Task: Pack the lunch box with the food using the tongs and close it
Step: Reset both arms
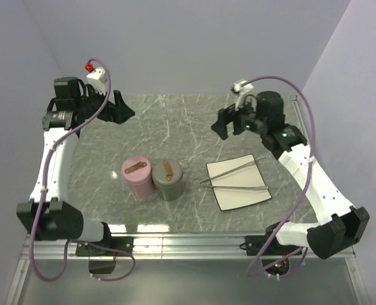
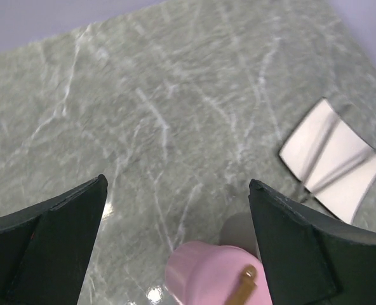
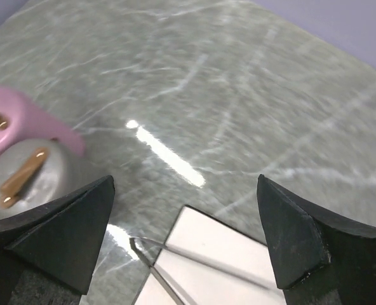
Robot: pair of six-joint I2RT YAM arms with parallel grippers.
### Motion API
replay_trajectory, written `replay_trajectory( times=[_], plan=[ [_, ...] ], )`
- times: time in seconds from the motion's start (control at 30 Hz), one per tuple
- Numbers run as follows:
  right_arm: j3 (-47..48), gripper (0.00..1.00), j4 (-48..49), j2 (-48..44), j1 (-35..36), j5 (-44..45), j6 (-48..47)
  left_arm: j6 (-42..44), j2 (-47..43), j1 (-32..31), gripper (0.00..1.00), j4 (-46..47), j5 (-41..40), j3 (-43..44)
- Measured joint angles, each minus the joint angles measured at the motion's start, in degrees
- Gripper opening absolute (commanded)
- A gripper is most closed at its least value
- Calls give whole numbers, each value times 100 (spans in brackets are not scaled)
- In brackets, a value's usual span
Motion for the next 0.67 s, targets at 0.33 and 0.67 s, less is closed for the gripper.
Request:
replay_trajectory(
  times=[0.33, 0.67],
  plan=[
    [-1331, 100, -160, -498, -2090, -76, 463, -236, 728, 22, 99, 216, -1237, -433],
    [-1856, 100, -151, -654, -2243, -162, 520, -140, 693, 24, 99, 516, -1624, -997]
  ],
)
